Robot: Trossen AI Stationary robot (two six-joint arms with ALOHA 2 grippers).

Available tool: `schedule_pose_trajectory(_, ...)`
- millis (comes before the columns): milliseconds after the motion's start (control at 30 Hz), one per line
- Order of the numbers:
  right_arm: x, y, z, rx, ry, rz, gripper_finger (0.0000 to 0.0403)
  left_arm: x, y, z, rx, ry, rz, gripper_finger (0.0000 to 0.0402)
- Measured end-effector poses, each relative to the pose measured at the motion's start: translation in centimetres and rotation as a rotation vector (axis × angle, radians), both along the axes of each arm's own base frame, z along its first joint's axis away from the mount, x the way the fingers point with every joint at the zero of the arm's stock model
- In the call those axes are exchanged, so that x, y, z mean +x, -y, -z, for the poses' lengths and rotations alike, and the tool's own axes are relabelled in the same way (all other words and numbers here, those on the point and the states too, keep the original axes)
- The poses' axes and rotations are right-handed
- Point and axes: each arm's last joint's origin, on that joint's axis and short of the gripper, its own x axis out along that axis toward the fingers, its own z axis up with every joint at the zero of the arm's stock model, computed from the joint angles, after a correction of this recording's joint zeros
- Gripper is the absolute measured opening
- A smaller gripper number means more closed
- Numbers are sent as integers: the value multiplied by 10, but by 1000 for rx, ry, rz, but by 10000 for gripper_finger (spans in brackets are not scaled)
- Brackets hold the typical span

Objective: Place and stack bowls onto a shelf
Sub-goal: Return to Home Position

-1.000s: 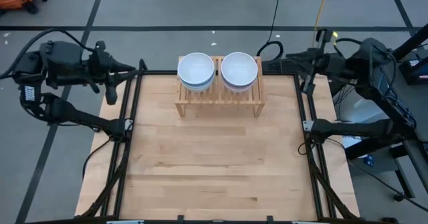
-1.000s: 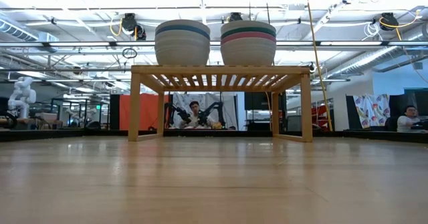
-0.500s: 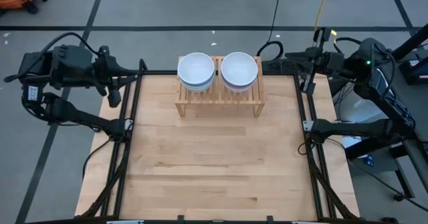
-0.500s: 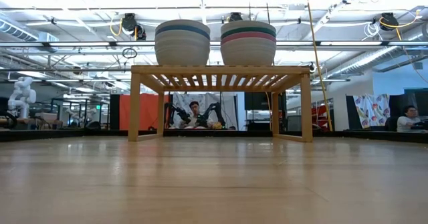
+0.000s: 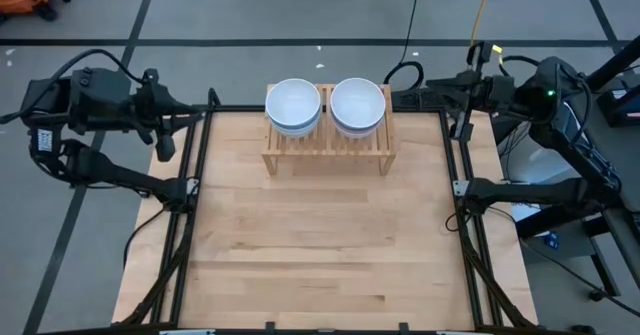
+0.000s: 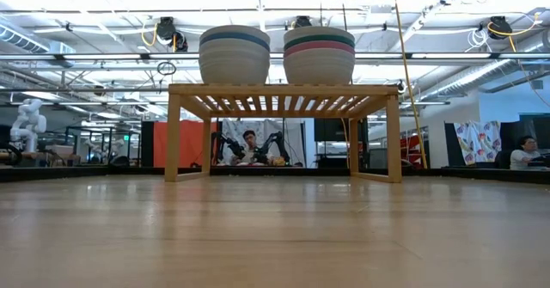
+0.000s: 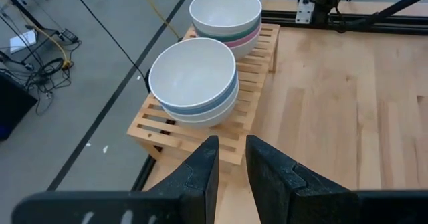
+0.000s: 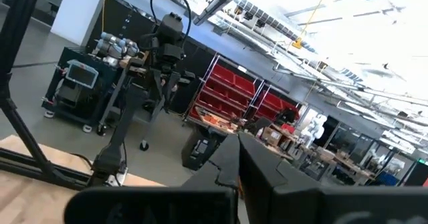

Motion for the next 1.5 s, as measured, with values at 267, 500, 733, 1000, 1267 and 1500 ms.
schedule_pose_trajectory(267, -14, -7, 13, 172, -111, -3, 0, -17, 4, -7, 71, 78, 73, 81)
schedule_pose_trajectory(500, -33, -14, 21, 300, -151, 118, 0, -49, 9, -10, 83, 164, 163, 81)
schedule_pose_trajectory(733, -56, -26, 30, 349, -215, 120, 0, -79, 12, -9, 80, 243, 157, 81)
schedule_pose_trajectory(1000, -84, -41, 46, 378, -200, 118, 0, -105, 14, -3, 74, 256, 153, 81)
schedule_pose_trajectory(1267, -107, -53, 79, 451, -145, 134, 0, -117, 16, -1, 77, 278, 207, 81)
schedule_pose_trajectory(1500, -112, -55, 107, 477, -94, 147, 0, -126, 18, 3, 47, 276, 251, 81)
